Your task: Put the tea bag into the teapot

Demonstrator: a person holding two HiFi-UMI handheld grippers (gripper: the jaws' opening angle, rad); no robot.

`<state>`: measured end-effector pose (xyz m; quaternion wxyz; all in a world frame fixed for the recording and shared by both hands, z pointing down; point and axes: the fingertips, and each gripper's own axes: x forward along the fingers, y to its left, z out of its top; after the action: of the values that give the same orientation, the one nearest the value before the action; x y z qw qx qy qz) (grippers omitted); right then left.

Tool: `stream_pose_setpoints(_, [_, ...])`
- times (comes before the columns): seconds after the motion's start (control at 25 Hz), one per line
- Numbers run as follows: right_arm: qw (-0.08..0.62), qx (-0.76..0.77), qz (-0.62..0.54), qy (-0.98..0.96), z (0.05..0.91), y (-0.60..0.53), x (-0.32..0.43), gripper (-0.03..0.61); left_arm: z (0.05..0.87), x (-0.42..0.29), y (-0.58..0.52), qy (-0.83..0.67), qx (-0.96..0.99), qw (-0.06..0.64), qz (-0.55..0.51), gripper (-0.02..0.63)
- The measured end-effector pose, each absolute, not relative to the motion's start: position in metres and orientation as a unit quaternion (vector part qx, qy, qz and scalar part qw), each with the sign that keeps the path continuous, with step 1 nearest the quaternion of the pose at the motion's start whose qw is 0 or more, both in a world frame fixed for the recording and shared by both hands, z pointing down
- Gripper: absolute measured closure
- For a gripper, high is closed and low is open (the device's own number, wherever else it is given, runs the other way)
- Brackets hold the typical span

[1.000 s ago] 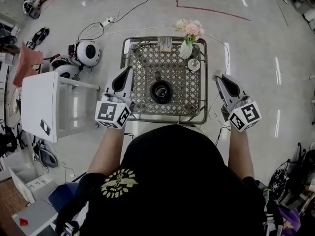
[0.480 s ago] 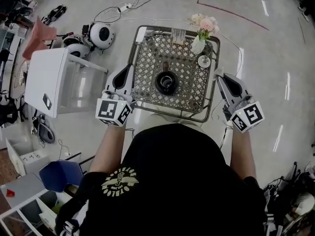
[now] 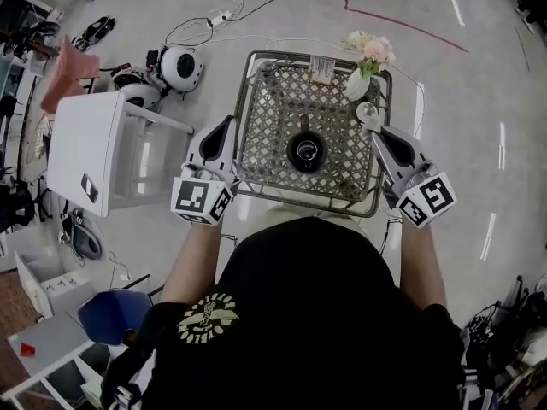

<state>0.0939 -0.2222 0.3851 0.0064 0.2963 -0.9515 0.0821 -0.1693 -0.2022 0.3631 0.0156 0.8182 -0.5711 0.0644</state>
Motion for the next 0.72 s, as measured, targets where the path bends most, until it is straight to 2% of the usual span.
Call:
stream_pose_setpoints(0.32, [0.005,0.320,0.076,-0.944,0.381,-0.227,0.032,0.548,0.360,-0.242,-0.219,-0.567,0.822,0.004,0.063,0.617])
stream_pose_setpoints(0.72, [0.021,0.379,0.073,-0.922,0.383,-0.224,0.007,0.548,0.365,-0.259,-0.246,-0.520,0.853,0.006,0.044,0.617])
